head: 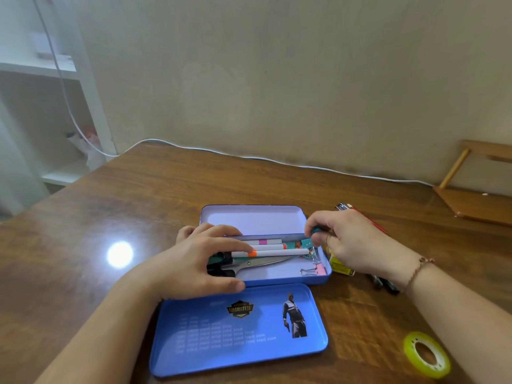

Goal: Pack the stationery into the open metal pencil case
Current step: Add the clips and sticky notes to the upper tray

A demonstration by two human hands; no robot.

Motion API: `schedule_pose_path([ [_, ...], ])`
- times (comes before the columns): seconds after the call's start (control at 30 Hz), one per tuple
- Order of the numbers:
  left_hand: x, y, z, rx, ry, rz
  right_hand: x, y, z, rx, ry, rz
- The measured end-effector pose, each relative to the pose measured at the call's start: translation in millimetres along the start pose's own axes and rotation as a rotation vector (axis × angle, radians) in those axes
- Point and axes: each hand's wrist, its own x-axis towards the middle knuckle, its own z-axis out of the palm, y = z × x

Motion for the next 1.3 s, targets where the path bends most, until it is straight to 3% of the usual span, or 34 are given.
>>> schedule_pose_path([
  [0.37, 0, 0, 0, -0.006, 0.003, 0.002, -9, -7, 5, -0.062, -0.047, -0.074],
  [0.77, 0, 0, -1, -0.022, 0.001, -0.002, -6, -2, -2, -0.122, -0.262, -0.135],
  [1.0, 0, 5, -1, -0.028, 0.002, 0.051, -9, -7, -9, -0.204, -0.222, -0.151],
  [1.2, 0, 7, -3, -0.023, -0.029, 0.045, -1, -8, -7, -0.249, -0.354, -0.136],
  [1.3, 0, 7, -3, -0.034, -0.039, 0.033, -1, -4, -4, -0.239, -0.284, -0.175],
])
